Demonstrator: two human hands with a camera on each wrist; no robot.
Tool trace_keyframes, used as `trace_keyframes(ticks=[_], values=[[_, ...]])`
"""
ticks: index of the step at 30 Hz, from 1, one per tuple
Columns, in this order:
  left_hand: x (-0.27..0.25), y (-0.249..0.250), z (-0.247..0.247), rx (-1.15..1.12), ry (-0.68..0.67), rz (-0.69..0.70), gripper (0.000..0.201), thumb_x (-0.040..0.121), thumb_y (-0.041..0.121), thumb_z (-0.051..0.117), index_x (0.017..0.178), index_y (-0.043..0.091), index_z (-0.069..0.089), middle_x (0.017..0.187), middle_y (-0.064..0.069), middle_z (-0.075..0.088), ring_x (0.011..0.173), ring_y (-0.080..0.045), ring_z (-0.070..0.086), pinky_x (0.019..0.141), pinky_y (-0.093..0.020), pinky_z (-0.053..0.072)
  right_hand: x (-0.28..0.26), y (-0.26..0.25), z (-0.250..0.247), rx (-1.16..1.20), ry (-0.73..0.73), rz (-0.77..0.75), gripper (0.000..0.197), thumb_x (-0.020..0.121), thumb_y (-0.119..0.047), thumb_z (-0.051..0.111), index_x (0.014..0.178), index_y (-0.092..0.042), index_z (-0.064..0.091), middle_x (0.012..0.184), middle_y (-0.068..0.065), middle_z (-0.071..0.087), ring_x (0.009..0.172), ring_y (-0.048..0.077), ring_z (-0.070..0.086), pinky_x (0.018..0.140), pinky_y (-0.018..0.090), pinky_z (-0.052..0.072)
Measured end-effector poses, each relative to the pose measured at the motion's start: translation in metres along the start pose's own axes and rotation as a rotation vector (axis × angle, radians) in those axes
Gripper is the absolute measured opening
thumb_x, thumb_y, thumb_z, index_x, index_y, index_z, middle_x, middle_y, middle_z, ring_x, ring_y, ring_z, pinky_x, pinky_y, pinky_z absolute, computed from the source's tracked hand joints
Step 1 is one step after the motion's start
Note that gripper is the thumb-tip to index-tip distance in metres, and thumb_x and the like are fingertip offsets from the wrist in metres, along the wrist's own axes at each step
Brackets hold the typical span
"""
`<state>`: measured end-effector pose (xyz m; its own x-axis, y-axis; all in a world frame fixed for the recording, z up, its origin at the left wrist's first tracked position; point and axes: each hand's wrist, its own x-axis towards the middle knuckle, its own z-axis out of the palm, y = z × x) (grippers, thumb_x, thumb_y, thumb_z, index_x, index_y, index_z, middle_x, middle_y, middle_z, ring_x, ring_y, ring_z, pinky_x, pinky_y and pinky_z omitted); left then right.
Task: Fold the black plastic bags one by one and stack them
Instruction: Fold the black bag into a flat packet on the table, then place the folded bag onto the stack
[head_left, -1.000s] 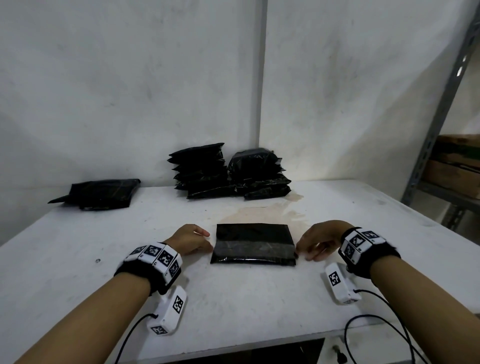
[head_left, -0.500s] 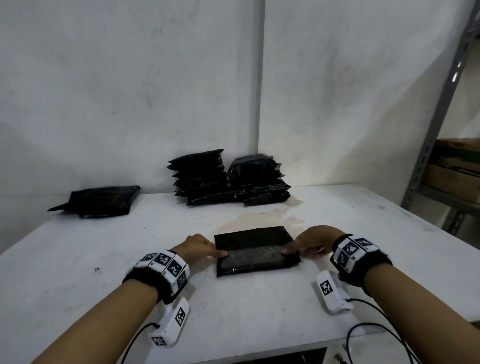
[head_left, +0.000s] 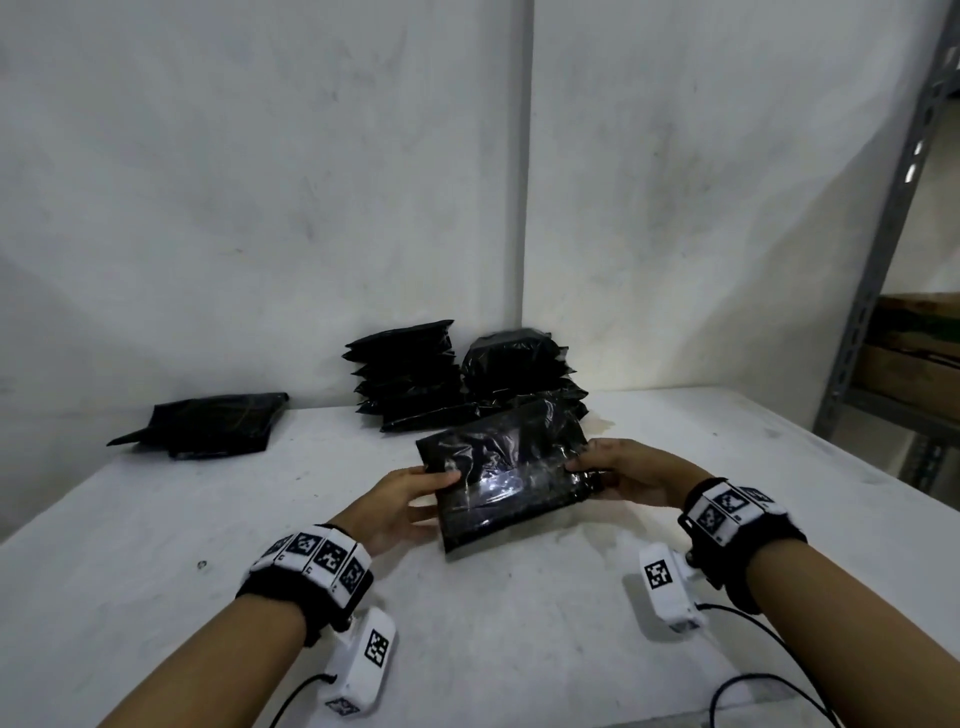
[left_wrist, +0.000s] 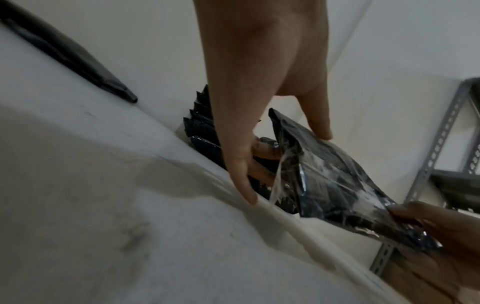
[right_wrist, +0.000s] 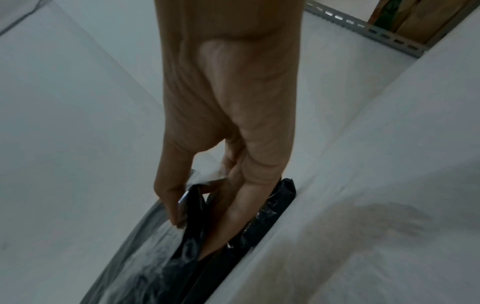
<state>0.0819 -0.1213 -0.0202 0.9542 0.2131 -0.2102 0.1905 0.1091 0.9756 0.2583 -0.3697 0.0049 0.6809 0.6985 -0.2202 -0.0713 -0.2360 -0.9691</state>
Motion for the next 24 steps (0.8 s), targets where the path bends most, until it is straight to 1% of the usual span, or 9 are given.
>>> trace_keyframes(ticks=[2, 4, 6, 8, 12, 14, 18, 22, 24], values=[[-0.003, 0.002, 0.0, -0.05, -0.037, -0.027, 0.037, 0.078, 0.03, 0.071, 0.112, 0.013, 0.066, 0.098, -0.003, 0.071, 0.088, -0.018, 0.066, 0.076, -0.034, 0.051, 0.001, -0.01, 0.005, -0.007, -0.035, -0.034, 0.01, 0.088, -0.002, 0.063, 0.088, -0.012, 0.061, 0.091, 0.005, 0.07, 0.079, 0.014, 0.067, 0.072, 0.023, 0.056], [-0.005, 0.004, 0.002, -0.079, -0.059, -0.043, 0.031, 0.079, 0.021, 0.069, 0.108, 0.01, 0.066, 0.086, -0.001, 0.071, 0.075, -0.012, 0.066, 0.074, -0.03, 0.051, 0.004, -0.017, 0.009, -0.008, -0.06, -0.044, 0.019, 0.088, 0.0, 0.063, 0.08, -0.014, 0.054, 0.086, 0.004, 0.07, 0.079, 0.013, 0.068, 0.073, 0.025, 0.056], [-0.006, 0.006, 0.002, -0.129, -0.073, -0.035, 0.036, 0.076, 0.013, 0.069, 0.11, 0.005, 0.066, 0.097, -0.006, 0.072, 0.081, -0.014, 0.068, 0.081, -0.03, 0.052, 0.005, -0.025, 0.011, -0.001, -0.063, -0.061, 0.033, 0.088, 0.002, 0.063, 0.07, -0.017, 0.042, 0.074, -0.001, 0.067, 0.076, 0.011, 0.068, 0.073, 0.026, 0.056], [-0.009, 0.009, 0.0, -0.177, -0.081, -0.019, 0.04, 0.074, 0.01, 0.069, 0.112, 0.0, 0.065, 0.107, -0.012, 0.07, 0.088, -0.019, 0.067, 0.084, -0.03, 0.053, 0.006, -0.03, 0.01, 0.006, -0.071, -0.091, 0.038, 0.086, 0.004, 0.065, 0.068, -0.018, 0.039, 0.077, 0.0, 0.066, 0.077, 0.012, 0.069, 0.071, 0.027, 0.057], [-0.013, 0.012, -0.008, -0.229, -0.079, 0.043, 0.043, 0.077, 0.01, 0.071, 0.116, -0.007, 0.064, 0.118, -0.019, 0.065, 0.101, -0.027, 0.063, 0.088, -0.032, 0.052, 0.001, -0.04, 0.009, -0.073, -0.096, -0.106, 0.025, 0.082, -0.006, 0.072, 0.074, -0.016, 0.051, 0.086, 0.004, 0.068, 0.079, 0.015, 0.069, 0.073, 0.026, 0.058], [-0.015, 0.013, -0.011, -0.251, -0.069, 0.073, 0.045, 0.08, 0.009, 0.066, 0.121, -0.008, 0.06, 0.123, -0.022, 0.062, 0.106, -0.03, 0.061, 0.089, -0.033, 0.053, -0.003, -0.041, 0.009, -0.115, -0.121, -0.094, 0.011, 0.083, -0.008, 0.071, 0.086, -0.013, 0.061, 0.093, 0.008, 0.071, 0.08, 0.017, 0.07, 0.075, 0.025, 0.059], [-0.017, 0.014, -0.012, -0.315, -0.023, 0.107, 0.041, 0.076, 0.007, 0.064, 0.114, -0.006, 0.063, 0.122, -0.022, 0.061, 0.095, -0.027, 0.065, 0.084, -0.031, 0.054, -0.003, -0.045, 0.006, -0.056, -0.146, -0.085, 0.038, 0.086, 0.004, 0.065, 0.121, -0.01, 0.061, 0.114, 0.017, 0.069, 0.096, 0.024, 0.07, 0.083, 0.029, 0.058], [-0.019, 0.014, -0.011, -0.381, -0.023, 0.117, 0.03, 0.076, 0.005, 0.061, 0.104, -0.002, 0.067, 0.107, -0.017, 0.069, 0.084, -0.023, 0.071, 0.079, -0.03, 0.056, -0.003, -0.044, 0.007, -0.006, -0.117, -0.11, 0.034, 0.088, 0.004, 0.061, 0.122, -0.003, 0.059, 0.112, 0.01, 0.07, 0.099, 0.016, 0.068, 0.084, 0.022, 0.056], [-0.02, 0.015, -0.011, -0.4, -0.027, 0.116, 0.027, 0.076, 0.004, 0.06, 0.101, -0.002, 0.068, 0.102, -0.016, 0.071, 0.081, -0.023, 0.071, 0.078, -0.03, 0.057, -0.003, -0.042, 0.009, 0.011, -0.104, -0.114, 0.025, 0.091, 0.002, 0.059, 0.114, -0.005, 0.062, 0.107, 0.006, 0.07, 0.096, 0.012, 0.068, 0.081, 0.019, 0.056]])
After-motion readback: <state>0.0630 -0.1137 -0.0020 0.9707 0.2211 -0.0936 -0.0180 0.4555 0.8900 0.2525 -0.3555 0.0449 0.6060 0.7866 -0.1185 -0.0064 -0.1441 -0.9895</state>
